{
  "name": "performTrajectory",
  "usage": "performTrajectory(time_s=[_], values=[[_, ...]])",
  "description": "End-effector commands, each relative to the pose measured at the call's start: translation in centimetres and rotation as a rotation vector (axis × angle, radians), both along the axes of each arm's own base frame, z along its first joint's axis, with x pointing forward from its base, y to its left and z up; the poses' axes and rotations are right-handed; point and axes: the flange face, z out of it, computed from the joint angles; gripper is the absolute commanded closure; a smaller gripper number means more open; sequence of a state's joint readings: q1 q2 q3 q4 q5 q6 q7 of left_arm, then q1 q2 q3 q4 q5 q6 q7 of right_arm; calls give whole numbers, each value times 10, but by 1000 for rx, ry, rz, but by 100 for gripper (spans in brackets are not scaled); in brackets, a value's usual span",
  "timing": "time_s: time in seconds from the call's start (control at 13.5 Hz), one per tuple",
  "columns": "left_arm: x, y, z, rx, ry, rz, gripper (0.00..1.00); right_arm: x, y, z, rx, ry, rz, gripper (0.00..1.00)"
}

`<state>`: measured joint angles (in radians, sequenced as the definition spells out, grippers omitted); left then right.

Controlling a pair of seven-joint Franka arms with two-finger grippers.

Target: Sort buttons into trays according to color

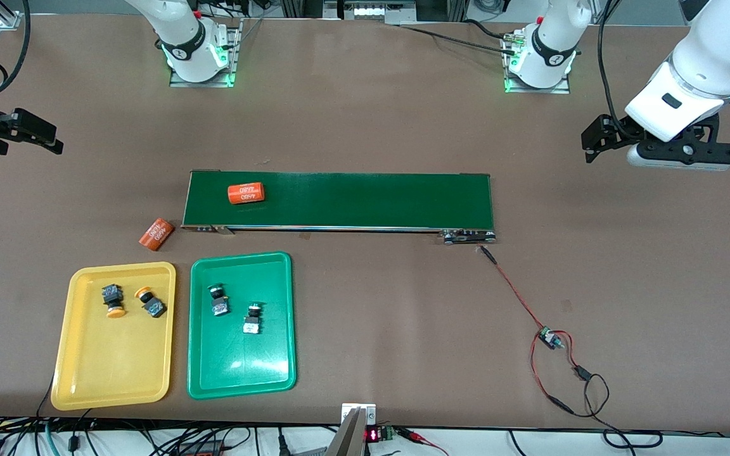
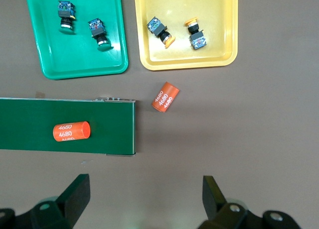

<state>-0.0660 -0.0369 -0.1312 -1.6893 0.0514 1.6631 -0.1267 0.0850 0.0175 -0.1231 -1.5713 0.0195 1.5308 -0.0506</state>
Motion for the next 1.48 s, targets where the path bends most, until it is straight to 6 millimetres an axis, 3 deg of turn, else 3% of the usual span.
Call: performTrajectory(time_s=[0.0,1.41], values=[[-3,-2,9,-10,3,3,0,0,0,4,-15,-10,-3,0],[-6,-7,8,-8,14,-7,0,5,1,-1,-15,-13,9,0]])
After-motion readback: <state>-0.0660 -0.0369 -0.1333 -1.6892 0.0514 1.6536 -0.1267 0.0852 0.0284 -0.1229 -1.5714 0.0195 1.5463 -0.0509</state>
